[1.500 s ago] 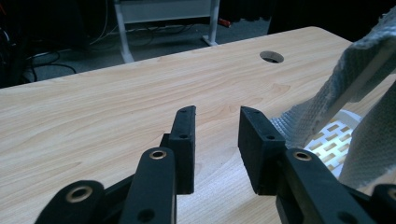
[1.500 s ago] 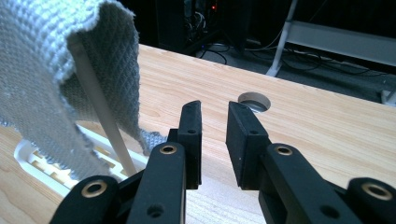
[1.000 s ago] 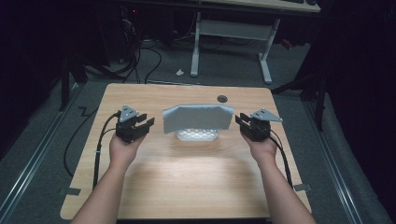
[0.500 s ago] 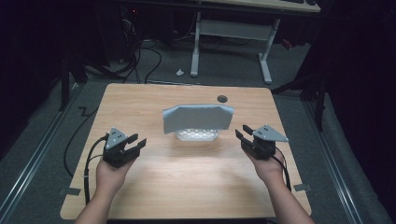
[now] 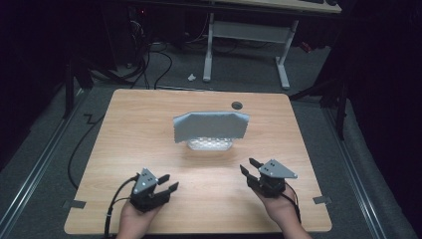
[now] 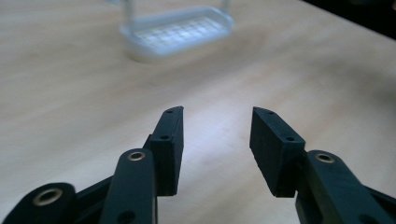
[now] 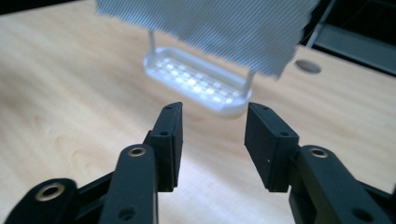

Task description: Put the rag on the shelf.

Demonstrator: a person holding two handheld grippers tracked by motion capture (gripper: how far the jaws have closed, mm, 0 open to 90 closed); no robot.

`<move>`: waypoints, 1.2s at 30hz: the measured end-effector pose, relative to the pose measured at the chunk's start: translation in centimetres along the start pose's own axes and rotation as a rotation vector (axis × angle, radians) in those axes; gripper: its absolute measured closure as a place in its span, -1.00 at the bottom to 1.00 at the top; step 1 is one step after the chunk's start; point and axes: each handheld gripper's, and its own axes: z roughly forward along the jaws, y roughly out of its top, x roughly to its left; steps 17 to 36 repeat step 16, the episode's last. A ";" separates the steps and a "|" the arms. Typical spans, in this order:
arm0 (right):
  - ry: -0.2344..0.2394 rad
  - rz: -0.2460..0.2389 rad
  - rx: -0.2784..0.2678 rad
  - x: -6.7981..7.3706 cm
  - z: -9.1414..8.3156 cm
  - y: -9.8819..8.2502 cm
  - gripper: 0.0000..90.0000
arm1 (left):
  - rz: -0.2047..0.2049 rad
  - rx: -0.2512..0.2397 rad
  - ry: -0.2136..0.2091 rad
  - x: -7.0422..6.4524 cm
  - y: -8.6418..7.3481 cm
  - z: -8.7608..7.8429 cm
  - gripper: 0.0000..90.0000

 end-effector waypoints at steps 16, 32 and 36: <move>0.023 -0.016 0.141 2.5 1.5 -5.1 0.08 | 0.029 0.084 -0.061 -2.3 -1.6 2.3 0.16; 0.023 -0.016 0.141 2.5 1.5 -5.1 0.08 | 0.029 0.084 -0.061 -2.3 -1.6 2.3 0.16; 0.023 -0.016 0.141 2.5 1.5 -5.1 0.08 | 0.029 0.084 -0.061 -2.3 -1.6 2.3 0.16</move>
